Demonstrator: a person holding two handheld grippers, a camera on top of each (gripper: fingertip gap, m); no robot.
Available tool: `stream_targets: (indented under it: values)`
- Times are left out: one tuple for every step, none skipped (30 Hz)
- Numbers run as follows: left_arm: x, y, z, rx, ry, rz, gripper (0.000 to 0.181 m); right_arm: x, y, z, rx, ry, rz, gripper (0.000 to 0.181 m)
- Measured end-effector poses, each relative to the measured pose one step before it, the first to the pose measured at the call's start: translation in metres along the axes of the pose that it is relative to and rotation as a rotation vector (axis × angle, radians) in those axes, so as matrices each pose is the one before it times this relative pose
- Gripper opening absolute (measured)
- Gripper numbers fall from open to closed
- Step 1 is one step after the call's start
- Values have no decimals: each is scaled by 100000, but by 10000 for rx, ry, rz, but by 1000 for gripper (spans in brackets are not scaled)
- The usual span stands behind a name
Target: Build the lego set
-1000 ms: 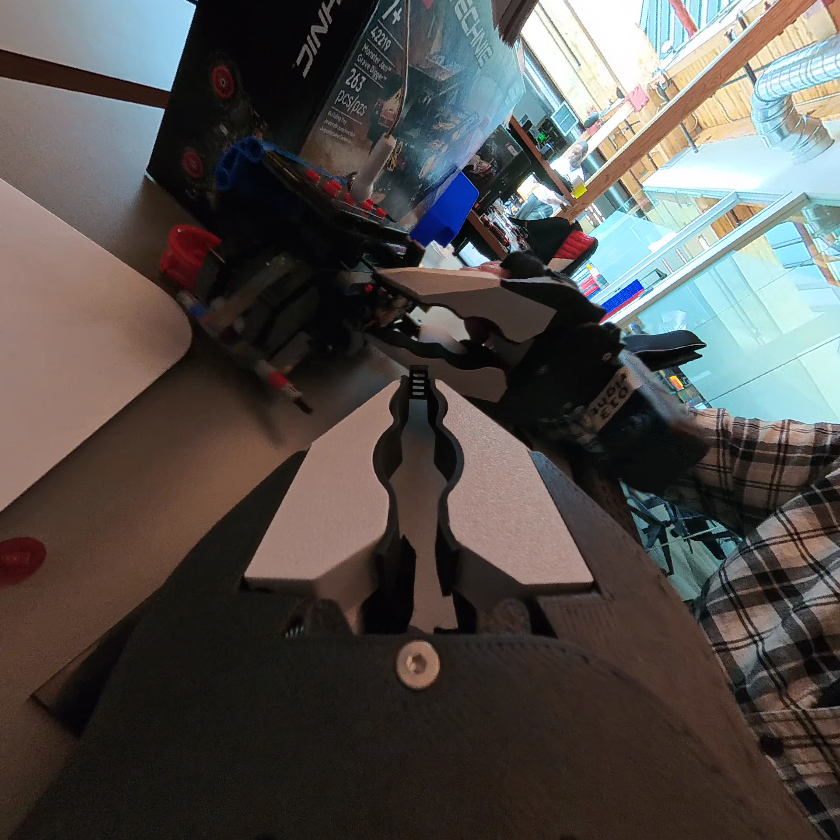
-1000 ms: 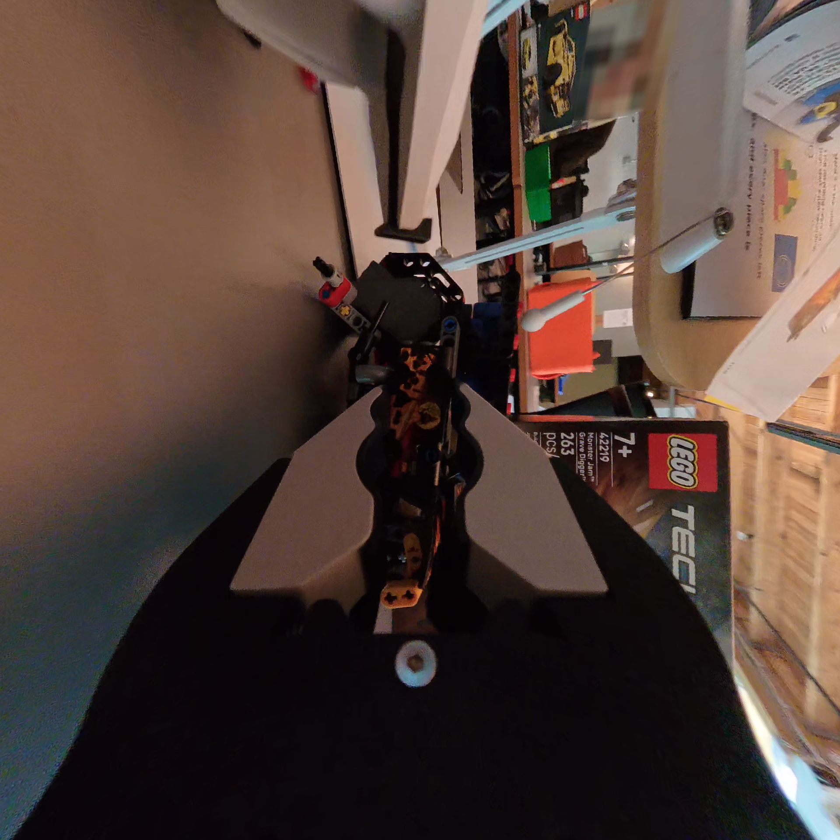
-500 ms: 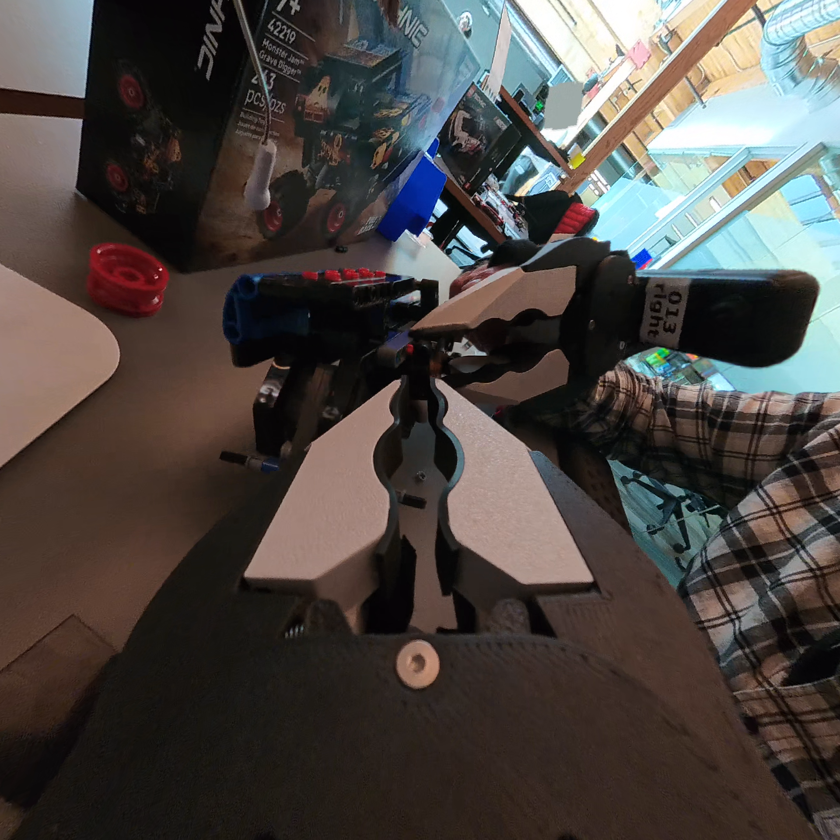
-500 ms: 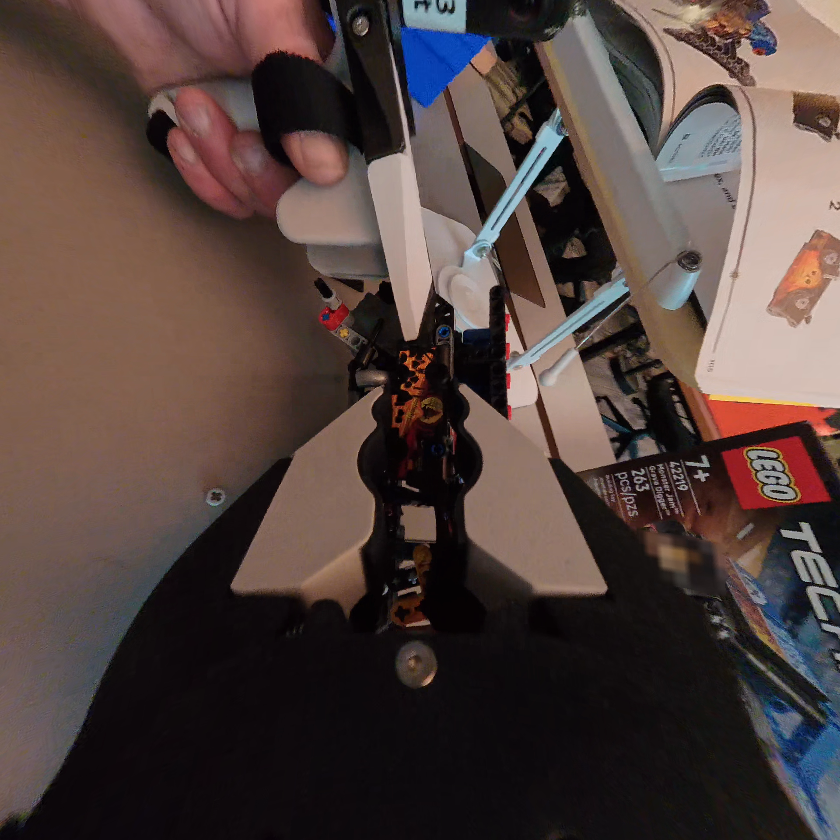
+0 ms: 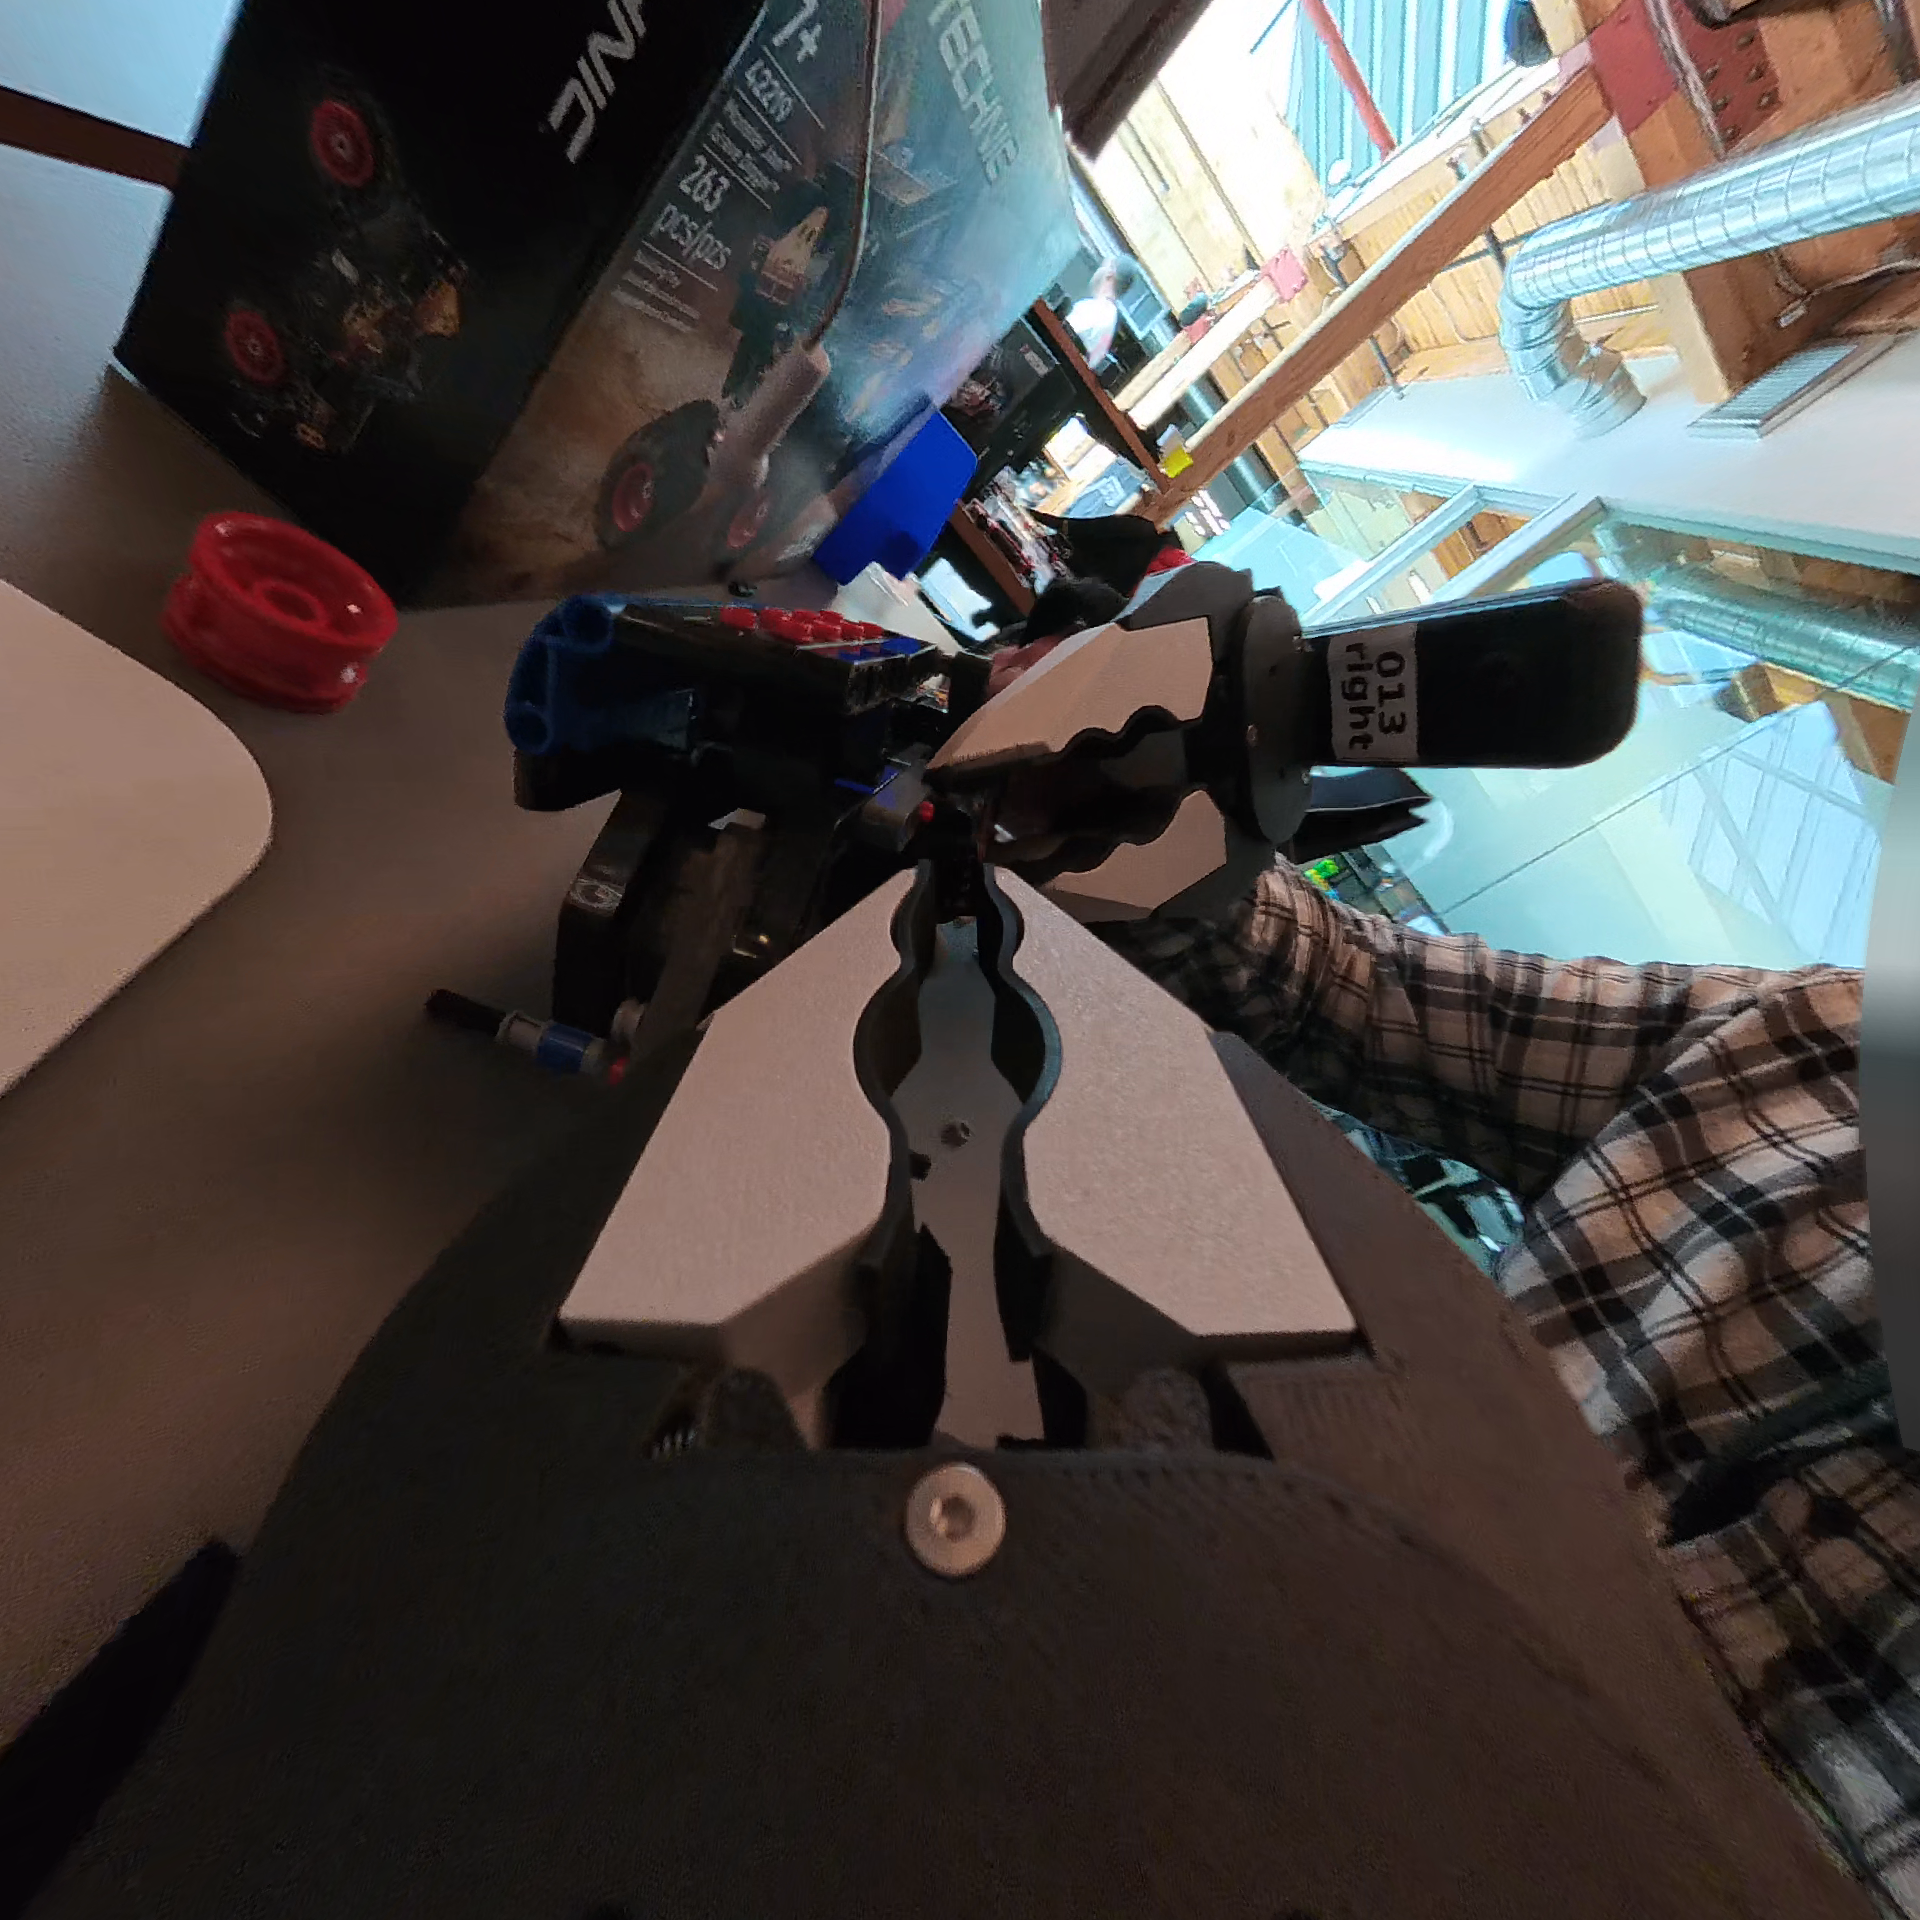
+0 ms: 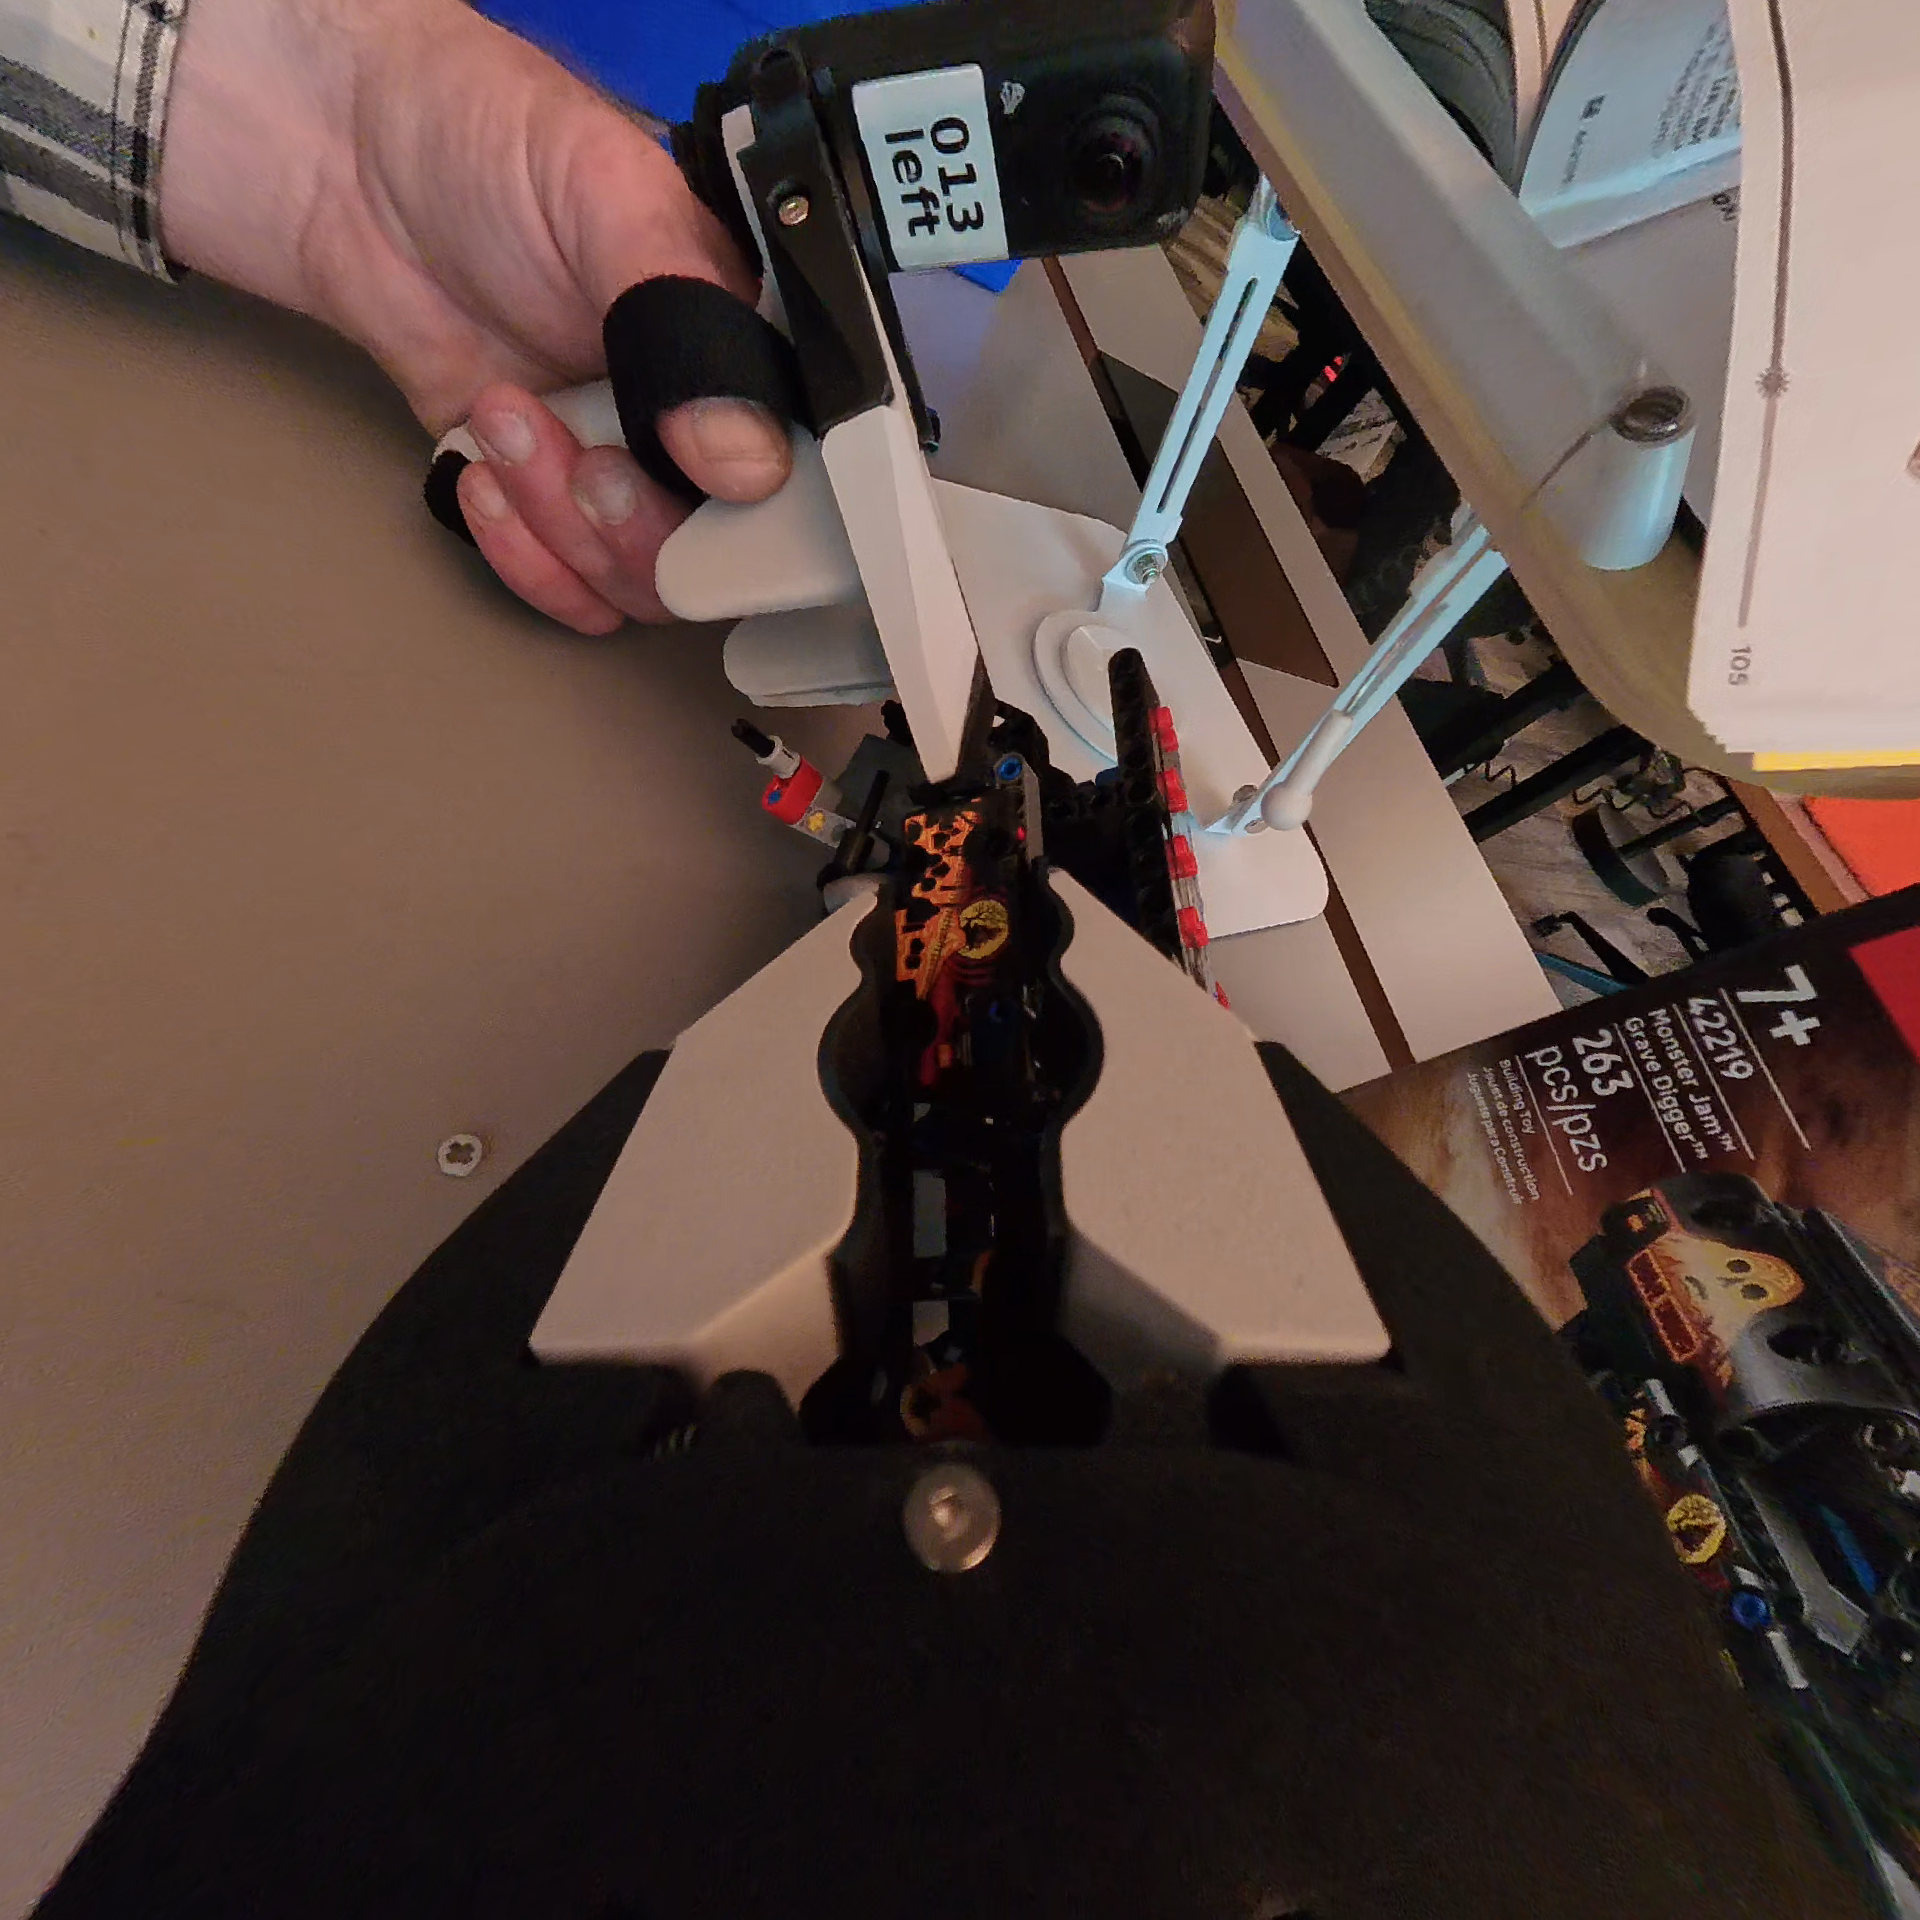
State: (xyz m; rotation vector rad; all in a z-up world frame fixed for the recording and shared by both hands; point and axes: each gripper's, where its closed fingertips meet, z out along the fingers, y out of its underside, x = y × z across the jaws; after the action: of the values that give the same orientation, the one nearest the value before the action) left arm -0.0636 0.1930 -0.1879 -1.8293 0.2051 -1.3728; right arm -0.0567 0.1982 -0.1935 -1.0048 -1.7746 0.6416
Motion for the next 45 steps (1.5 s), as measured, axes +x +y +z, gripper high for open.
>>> stream_targets:
  values:
    - [-198, -136, 89, 32, -181, 207, 6, 105, 44, -2, 9, -23, 72, 22]
    - [-18, -39, 27, -25, -27, 96, 6, 51, -2, -4, 21, -41, 40, 22]
    - [4, 30, -36, -54, 32, 33, 6, 23, -18, 11, 6, -19, 4, 22]
    - [-5, -8, -36, -25, 8, 20, 6, 1, -21, 23, 1, 11, -30, 22]
    - [-30, 36, -17, -48, -69, 26, 6, -16, -15, -2, 10, -10, -13, 22]
    - [-5, 99, -15, -110, -110, 28, 6, -20, -24, -34, 13, -39, 6, 22]
    - [120, 119, -46, -135, -103, 70, 6, -29, -101, -97, 54, -77, 60, 22]
    - [209, 13, -100, -82, -152, -16, 6, -56, -198, -164, 76, -113, 109, 22]
    - [258, -38, -154, -59, -218, -37, 6, -143, -228, -198, 51, -158, 90, 22]
    - [301, -56, -198, -39, -208, -4, 6, -218, -258, -230, 38, -204, 118, 22]
    - [448, -117, -235, 49, -72, -99, 6, -310, -327, -225, 52, -267, 195, 22]
    - [575, 43, -213, -21, 5, -179, 6, -357, -373, -226, 47, -313, 254, 22]
    - [650, 207, -136, -62, -15, -48, 6, -360, -411, -249, 56, -309, 268, 22]
    - [721, 13, -107, 97, 40, -99, 6, -291, -452, -194, 113, -280, 336, 22]
    - [578, 37, -62, 90, 51, -243, 6, -300, -343, -40, 114, -292, 393, 22]
    - [165, 134, -6, 60, -124, -176, 6, -244, -109, 110, 51, -271, 365, 22]
    - [-261, 268, 9, 56, -260, -148, 6, -75, 77, 175, 27, -181, 302, 22]
    - [-255, 191, -44, 150, -79, -277, 6, -27, 51, 138, 41, -133, 200, 22]
    - [-96, 146, -152, 124, 109, -290, 6, 35, 41, 116, -38, -47, 73, 22]
    - [-557, 129, -152, 97, -230, -117, 6, 51, 68, 209, -113, -20, 41, 22]
    - [-604, 219, 6, -7, -260, 31, 6, 21, 8, 216, -52, -40, 50, 22]
    - [-6, -306, -65, 301, 174, -164, 6, 35, -30, 89, 19, -67, 79, 22]
    - [65, -129, -2, 123, 185, -154, 6, 56, -17, -20, 41, -79, 111, 22]
    - [38, -48, 13, 43, 139, -34, 6, 33, -22, -16, 31, -46, 66, 22]
    - [131, -32, -31, 30, 252, -159, 6, 32, -32, 1, 45, 0, 24, 22]
    - [65, -61, -69, 94, 239, -163, 6, 44, -54, -6, 77, 24, 32, 21]
    - [123, -97, 1, 114, 190, -125, 6, 54, -25, -34, 46, -8, 33, 22]
    - [174, 25, 107, 47, 190, 3, 5, 39, 19, -37, 0, 2, -12, 21]
    - [66, -99, -20, 107, 174, -29, 6, 26, -4, -5, 6, 19, -4, 22]
    - [54, -142, -47, 107, 159, -130, 5, 3, -2, 2, 9, 20, -15, 21]
    - [47, -15, 8, 31, 53, -20, 6, 4, 3, -15, 3, -1, -17, 21]
    - [74, 115, 2, -44, 9, 27, 6, -35, -4, -6, 11, 6, -39, 21]
    - [84, 116, -56, -39, 39, -37, 6, -69, -1, 15, 8, 37, -88, 22]
    - [44, 95, -89, -13, 39, -52, 5, -59, 9, 19, -1, 34, -73, 22]
    - [39, 65, -6, 3, 13, -68, 5, -19, 4, -8, -6, 10, -29, 22]
    - [-17, 15, 40, -14, -41, -46, 6, 13, 11, -4, 1, 9, -7, 22]
    - [-43, -31, 12, -33, -67, -22, 6, 21, -12, 2, 7, 24, -14, 22]
    - [-22, 29, 11, -58, -29, -3, 6, -4, -12, -1, 17, 17, -17, 22]
    - [30, 102, -4, -66, 10, -62, 6, -26, -9, -11, 24, 18, -40, 22]
    - [2, 102, -13, -25, -45, -35, 6, -40, 1, -4, 13, 36, -83, 22]
    - [-77, 90, -35, -2, -120, -26, 6, -52, -3, 12, 8, 34, -74, 22]
    - [-79, 104, -42, -34, -119, -12, 6, -20, 4, 11, 2, 16, -46, 22]
    - [-58, 31, -2, -15, -70, -65, 6, 38, -3, 32, 3, 42, -35, 22]
    - [-59, -31, -15, 13, -47, -71, 6, 22, -8, 24, 5, 52, -42, 22]
    - [-11, 28, -12, -25, -19, -29, 6, -17, 3, 29, -11, 32, -62, 22]
